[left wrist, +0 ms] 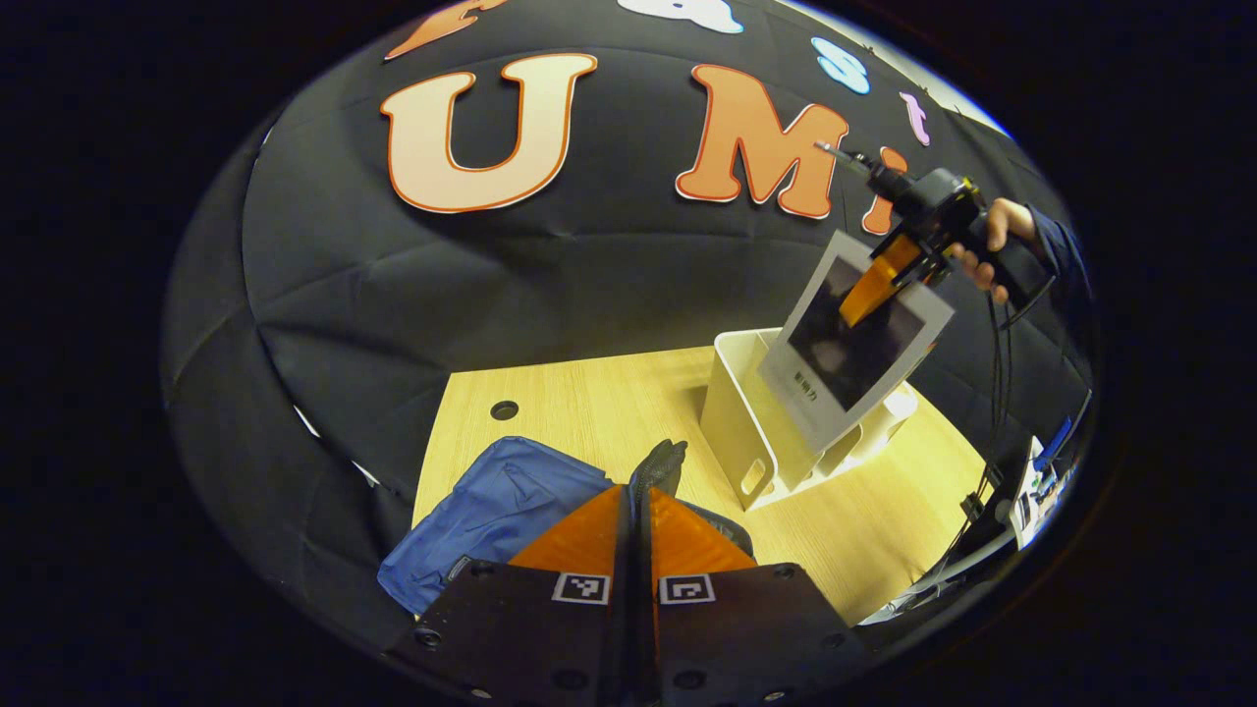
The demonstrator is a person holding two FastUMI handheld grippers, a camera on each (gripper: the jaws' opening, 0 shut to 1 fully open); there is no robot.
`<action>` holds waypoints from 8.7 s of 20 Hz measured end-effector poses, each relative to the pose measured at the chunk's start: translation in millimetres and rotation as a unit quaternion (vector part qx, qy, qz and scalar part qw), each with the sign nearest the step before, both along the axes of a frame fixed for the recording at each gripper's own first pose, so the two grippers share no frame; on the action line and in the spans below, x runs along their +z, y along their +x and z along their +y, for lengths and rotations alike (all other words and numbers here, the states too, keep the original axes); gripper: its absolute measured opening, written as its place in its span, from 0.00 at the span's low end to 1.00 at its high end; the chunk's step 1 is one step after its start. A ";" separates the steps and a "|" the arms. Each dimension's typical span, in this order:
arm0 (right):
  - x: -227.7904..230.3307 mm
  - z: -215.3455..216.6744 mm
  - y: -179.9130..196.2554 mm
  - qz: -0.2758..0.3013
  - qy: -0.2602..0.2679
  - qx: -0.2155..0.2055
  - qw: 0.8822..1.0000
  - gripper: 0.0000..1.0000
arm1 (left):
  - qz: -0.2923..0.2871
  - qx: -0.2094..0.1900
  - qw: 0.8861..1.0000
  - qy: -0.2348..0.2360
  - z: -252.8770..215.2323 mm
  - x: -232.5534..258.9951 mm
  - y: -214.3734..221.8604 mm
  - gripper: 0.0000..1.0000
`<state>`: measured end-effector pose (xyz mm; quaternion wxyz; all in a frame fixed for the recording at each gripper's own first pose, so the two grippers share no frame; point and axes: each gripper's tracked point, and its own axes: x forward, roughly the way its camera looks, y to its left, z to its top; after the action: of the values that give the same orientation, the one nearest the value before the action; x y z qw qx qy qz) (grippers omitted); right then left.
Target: Open the schoolbag, grab two books from the bookshelf and put them into the schoolbag.
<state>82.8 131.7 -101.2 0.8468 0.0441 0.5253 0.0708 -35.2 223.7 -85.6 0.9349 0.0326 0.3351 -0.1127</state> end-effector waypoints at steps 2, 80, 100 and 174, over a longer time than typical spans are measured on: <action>21.2 -0.3 -12.6 -0.019 0.025 -0.004 1.000 0.41 | 0.004 -0.005 1.000 0.002 0.0 -0.4 1.7 0.05; -106.1 127.3 -125.6 -0.047 0.129 -0.016 0.990 0.98 | 0.039 -0.080 0.996 0.003 -39.6 -15.6 -5.6 0.05; -74.5 -34.9 8.6 -0.019 -0.071 0.047 0.996 0.97 | 0.041 -0.004 0.999 -0.008 -39.2 -21.3 -7.7 0.04; -108.3 147.4 -142.7 0.067 0.315 -0.066 0.944 0.39 | 0.062 -0.106 0.992 0.026 -38.6 -37.2 -15.9 0.04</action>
<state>-59.9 279.1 -209.6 0.7551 0.3480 0.5277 0.1739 -51.1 185.1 -122.9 0.8941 0.0848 0.3896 -0.2040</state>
